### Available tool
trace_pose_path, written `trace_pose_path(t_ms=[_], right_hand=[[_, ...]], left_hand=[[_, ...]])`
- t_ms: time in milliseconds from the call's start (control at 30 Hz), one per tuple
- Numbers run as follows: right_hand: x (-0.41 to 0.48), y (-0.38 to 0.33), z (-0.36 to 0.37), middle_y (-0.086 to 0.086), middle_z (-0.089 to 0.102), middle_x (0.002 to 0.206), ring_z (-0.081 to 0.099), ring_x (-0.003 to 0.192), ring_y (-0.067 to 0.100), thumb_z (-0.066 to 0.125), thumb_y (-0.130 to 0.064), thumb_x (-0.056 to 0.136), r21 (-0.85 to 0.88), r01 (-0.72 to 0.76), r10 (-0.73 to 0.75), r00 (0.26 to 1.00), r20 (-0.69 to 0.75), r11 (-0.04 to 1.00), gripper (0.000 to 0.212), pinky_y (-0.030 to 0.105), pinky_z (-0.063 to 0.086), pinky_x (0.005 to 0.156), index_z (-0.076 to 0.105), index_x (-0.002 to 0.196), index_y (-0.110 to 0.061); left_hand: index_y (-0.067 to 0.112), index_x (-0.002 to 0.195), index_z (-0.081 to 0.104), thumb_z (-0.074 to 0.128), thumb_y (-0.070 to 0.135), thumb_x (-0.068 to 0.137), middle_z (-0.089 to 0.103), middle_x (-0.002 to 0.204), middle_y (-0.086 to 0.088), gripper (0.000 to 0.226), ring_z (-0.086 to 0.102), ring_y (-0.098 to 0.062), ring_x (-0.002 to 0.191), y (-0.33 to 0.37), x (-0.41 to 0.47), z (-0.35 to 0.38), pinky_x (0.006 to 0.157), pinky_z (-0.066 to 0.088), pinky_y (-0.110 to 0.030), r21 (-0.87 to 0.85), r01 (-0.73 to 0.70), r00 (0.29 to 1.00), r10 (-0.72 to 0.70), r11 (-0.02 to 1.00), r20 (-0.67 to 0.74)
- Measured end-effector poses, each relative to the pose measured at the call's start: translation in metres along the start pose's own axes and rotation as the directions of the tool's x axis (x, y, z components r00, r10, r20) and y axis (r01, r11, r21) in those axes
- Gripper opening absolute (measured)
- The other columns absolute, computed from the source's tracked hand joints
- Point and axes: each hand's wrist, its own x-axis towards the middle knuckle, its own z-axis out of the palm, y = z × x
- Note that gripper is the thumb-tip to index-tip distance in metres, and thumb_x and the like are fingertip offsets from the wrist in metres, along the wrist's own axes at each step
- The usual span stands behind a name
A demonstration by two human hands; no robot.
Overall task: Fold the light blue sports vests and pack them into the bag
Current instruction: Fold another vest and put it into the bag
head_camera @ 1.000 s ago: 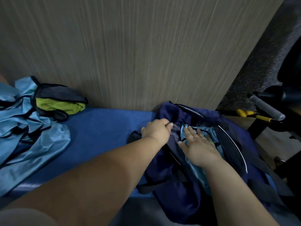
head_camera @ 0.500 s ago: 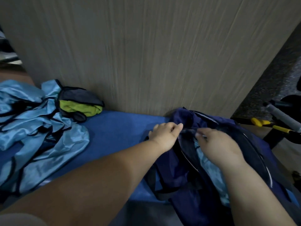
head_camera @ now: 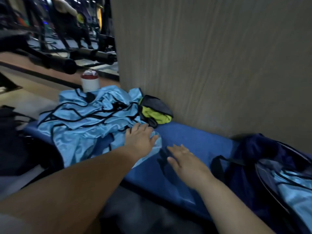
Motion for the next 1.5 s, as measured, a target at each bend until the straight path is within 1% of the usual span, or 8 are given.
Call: trace_pose_path(t_ms=[300,600,900,1033,1133,1267,1433,1500], right_hand=[[0.068,-0.059,0.034,-0.003,0.008,0.165,0.002,0.152,0.018,0.028,-0.046,0.105,-0.097,0.075,-0.061,0.988,0.141,0.992,0.057,0.042,0.01,0.122,0.014,0.157,-0.029],[0.098,-0.093,0.021,0.0,0.015,0.163,0.009,0.15,0.021,0.026,-0.049,0.104,-0.124,0.035,-0.025,0.996,0.087,0.992,0.058,0.048,0.015,0.118,0.008,0.157,-0.031],[0.115,-0.101,0.016,0.0,0.03,0.157,0.029,0.142,0.021,0.035,-0.043,0.104,0.17,0.034,-0.021,0.997,-0.076,0.985,0.054,0.045,0.028,0.114,0.021,0.155,-0.029],[0.128,-0.101,0.012,-0.006,0.048,0.141,0.046,0.124,0.013,0.041,-0.041,0.103,0.638,-0.039,0.172,0.974,-0.148,0.769,0.051,0.031,0.039,0.1,0.031,0.151,-0.031],[0.136,-0.104,0.012,-0.006,0.054,0.138,0.055,0.121,0.014,0.046,-0.066,0.09,0.93,-0.119,0.339,0.941,-0.005,0.347,0.063,0.042,0.045,0.105,0.042,0.144,-0.033],[0.135,-0.101,0.0,0.011,0.071,0.112,0.07,0.101,0.027,0.063,-0.053,0.089,0.985,-0.131,0.388,0.907,0.166,-0.117,0.053,0.045,0.054,0.095,0.061,0.121,-0.011],[0.113,-0.075,-0.014,0.016,0.072,0.098,0.069,0.081,0.028,0.061,-0.009,0.093,0.998,0.015,0.551,0.833,-0.046,0.06,0.008,0.035,0.057,0.067,0.067,0.096,-0.014],[0.101,-0.059,-0.02,0.015,0.071,0.103,0.067,0.086,0.027,0.06,-0.011,0.093,0.99,0.077,0.635,0.76,-0.136,0.12,0.009,0.039,0.056,0.076,0.065,0.089,-0.018]], left_hand=[[0.03,0.147,0.028,0.037,0.051,0.099,0.004,0.162,-0.002,0.053,-0.003,-0.028,0.148,-0.105,0.012,-0.05,0.115,0.005,-0.057,0.183,0.134,0.971,-0.092,0.974,-0.221],[0.028,0.154,-0.006,0.047,0.043,0.098,0.005,0.163,0.001,0.078,0.012,-0.03,0.147,-0.124,0.071,-0.076,0.113,0.019,-0.05,0.01,0.16,0.969,-0.155,0.987,-0.19],[0.012,0.102,0.07,0.05,0.013,0.094,0.064,0.101,-0.012,0.022,0.058,-0.036,0.097,-0.133,0.082,-0.067,0.077,0.048,-0.041,0.031,0.008,0.949,0.002,0.999,-0.315],[0.011,0.098,0.073,0.054,0.016,0.093,0.069,0.097,-0.01,0.02,0.06,-0.032,0.095,-0.106,0.058,-0.059,0.082,0.048,-0.042,-0.222,-0.161,0.913,0.059,0.962,-0.403],[0.012,0.102,0.074,0.06,0.014,0.091,0.071,0.101,-0.006,0.017,0.062,-0.026,0.098,-0.081,0.038,-0.054,0.089,0.048,-0.037,-0.397,-0.268,0.898,0.079,0.878,-0.432],[0.013,0.103,0.073,0.061,0.011,0.09,0.07,0.1,-0.002,0.018,0.059,-0.014,0.095,-0.049,0.009,-0.052,0.085,0.041,-0.021,-0.504,-0.364,0.91,0.183,0.784,-0.373],[0.012,0.101,0.073,0.063,0.009,0.09,0.07,0.1,0.002,0.015,0.057,-0.002,0.092,-0.036,-0.019,-0.048,0.08,0.036,-0.002,-0.568,-0.387,0.919,0.256,0.726,-0.3],[0.015,0.102,0.072,0.065,0.012,0.089,0.069,0.102,0.006,0.016,0.055,-0.001,0.097,-0.036,-0.027,-0.045,0.086,0.036,-0.006,-0.524,-0.413,0.902,0.255,0.745,-0.348]])
